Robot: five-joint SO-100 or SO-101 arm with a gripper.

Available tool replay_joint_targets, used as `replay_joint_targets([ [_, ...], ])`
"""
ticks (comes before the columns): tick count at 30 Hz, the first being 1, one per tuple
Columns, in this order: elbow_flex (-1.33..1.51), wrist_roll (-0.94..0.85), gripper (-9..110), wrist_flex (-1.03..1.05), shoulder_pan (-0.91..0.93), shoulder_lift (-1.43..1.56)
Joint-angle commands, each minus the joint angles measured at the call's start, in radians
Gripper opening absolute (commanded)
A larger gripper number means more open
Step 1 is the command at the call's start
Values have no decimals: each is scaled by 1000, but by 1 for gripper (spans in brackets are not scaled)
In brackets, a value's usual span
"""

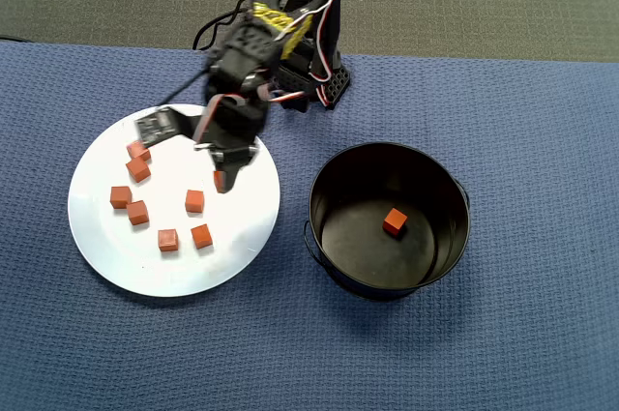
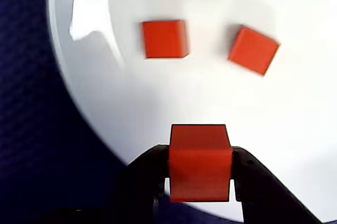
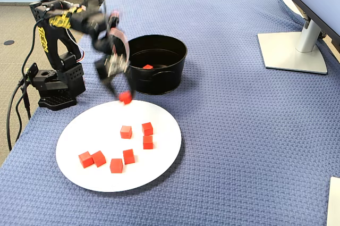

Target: Pick up the red cubes from the white plate and place them in the black recipient

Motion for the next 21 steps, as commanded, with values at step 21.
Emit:
replay_joint_targets([
  [21, -337, 196, 39, 238, -448, -29],
])
